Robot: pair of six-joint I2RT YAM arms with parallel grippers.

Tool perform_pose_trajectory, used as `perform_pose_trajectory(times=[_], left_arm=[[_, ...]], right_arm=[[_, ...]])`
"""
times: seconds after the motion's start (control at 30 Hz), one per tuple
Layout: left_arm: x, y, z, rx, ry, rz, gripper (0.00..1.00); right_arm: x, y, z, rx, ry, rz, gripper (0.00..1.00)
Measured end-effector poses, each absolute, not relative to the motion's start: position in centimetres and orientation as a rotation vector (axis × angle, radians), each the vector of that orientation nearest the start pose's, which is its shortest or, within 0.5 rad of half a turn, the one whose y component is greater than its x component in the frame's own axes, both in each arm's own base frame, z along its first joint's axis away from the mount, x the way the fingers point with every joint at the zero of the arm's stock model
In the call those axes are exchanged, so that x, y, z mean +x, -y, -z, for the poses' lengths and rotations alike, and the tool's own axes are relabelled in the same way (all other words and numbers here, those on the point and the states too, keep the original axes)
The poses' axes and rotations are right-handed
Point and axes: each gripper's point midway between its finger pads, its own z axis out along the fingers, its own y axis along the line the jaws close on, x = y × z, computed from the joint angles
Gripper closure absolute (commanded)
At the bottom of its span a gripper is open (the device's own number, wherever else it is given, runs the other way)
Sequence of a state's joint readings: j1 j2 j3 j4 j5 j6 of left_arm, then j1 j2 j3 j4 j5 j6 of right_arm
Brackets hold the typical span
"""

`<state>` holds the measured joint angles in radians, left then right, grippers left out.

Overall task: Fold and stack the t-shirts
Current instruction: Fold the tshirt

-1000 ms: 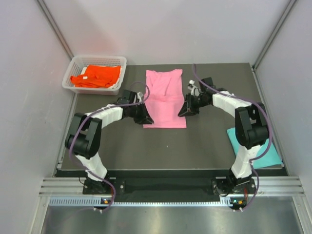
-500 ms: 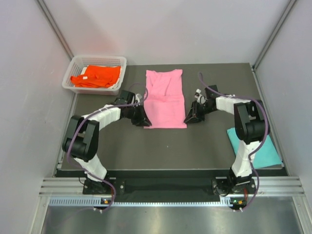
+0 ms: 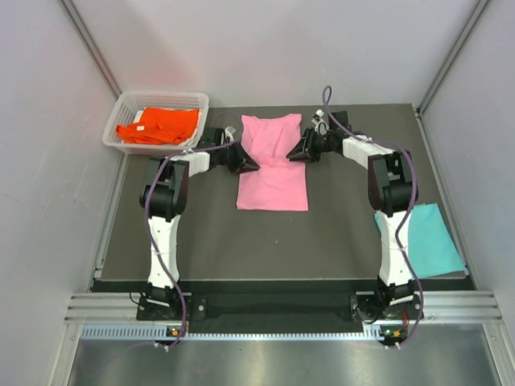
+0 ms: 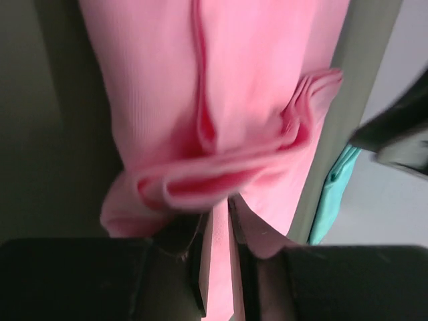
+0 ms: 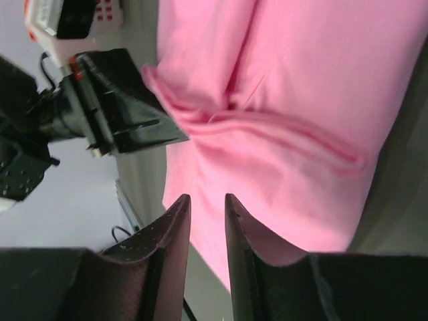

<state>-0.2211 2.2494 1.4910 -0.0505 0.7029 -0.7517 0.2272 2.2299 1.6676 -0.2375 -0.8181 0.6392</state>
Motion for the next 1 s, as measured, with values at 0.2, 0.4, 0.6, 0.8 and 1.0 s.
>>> perform_pose_trajectory(times=[0.2, 0.4, 0.6, 0.8, 1.0], left_arm=[[50.3, 24.9, -3.9, -0.325, -2.411, 1.327, 0.80], [51.1, 24.0, -3.9, -0.388, -2.390, 1.342, 0.80], [51.6, 22.8, -3.7, -0.425, -2.384, 1.320, 0.79], [49.7, 21.6, -4.2, -0.379, -2.444, 1.195, 0.72], [46.0, 19.6, -7.9, -0.338, -2.481, 0.999, 0.67]], right_arm=[[49.2, -26.5, -4.0, 0.236, -2.519, -1.417, 0.73], [51.9, -25.9, -4.3, 0.281, -2.456, -1.436, 0.73], [57.2, -23.8, -4.1, 0.317, -2.361, -1.398, 0.73], [59.0, -20.7, -4.3, 0.382, -2.345, -1.340, 0.61], [55.9, -16.2, -7.2, 0.444, -2.427, -1.166, 0.37]])
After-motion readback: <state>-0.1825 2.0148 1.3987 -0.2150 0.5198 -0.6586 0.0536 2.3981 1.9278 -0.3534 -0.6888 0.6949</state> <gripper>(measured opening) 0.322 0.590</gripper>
